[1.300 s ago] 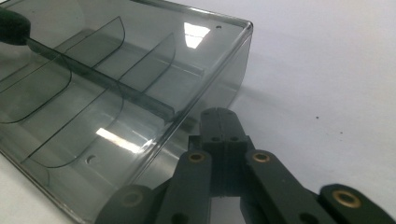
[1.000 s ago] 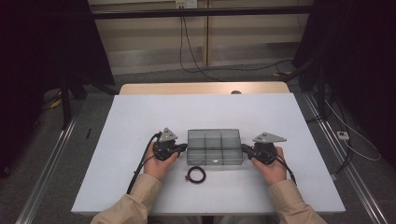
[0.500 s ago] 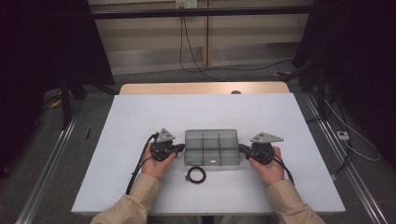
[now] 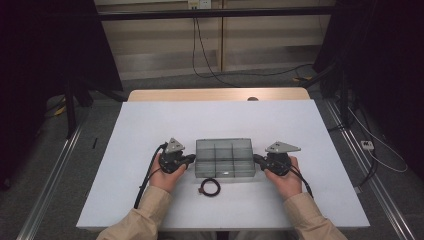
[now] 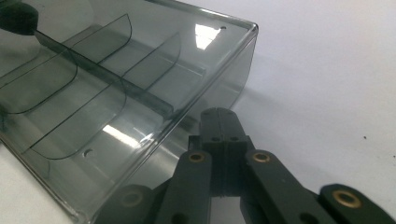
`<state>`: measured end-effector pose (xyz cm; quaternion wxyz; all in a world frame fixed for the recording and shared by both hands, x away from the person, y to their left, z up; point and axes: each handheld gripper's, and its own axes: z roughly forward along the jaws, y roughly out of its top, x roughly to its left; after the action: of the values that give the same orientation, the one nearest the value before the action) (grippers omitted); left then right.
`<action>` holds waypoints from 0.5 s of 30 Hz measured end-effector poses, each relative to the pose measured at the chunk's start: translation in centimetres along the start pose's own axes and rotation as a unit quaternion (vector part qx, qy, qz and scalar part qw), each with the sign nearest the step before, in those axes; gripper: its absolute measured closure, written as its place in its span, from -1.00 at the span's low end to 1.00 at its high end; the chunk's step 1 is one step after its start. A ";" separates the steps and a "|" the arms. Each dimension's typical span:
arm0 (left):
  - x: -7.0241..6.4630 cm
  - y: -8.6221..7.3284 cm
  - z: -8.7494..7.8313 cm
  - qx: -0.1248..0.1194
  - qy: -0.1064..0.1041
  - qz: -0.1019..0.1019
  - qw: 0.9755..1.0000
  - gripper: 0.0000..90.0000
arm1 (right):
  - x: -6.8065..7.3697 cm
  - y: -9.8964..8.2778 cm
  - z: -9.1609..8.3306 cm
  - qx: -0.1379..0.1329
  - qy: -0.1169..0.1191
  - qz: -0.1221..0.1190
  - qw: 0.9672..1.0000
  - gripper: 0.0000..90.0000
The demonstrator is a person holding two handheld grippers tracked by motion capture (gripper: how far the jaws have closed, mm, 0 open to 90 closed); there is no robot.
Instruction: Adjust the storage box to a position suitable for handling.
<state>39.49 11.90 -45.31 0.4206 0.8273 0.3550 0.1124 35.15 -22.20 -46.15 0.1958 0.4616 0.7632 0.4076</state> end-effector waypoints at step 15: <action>0.5 -0.3 -0.6 0.003 0.007 -0.007 1.000 1.00 | 0.6 0.2 0.4 0.000 0.009 -0.007 1.000 1.00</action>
<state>39.42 12.70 -45.22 0.4163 0.8253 0.3639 0.1144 35.24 -21.41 -46.17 0.1916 0.4527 0.7681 0.4103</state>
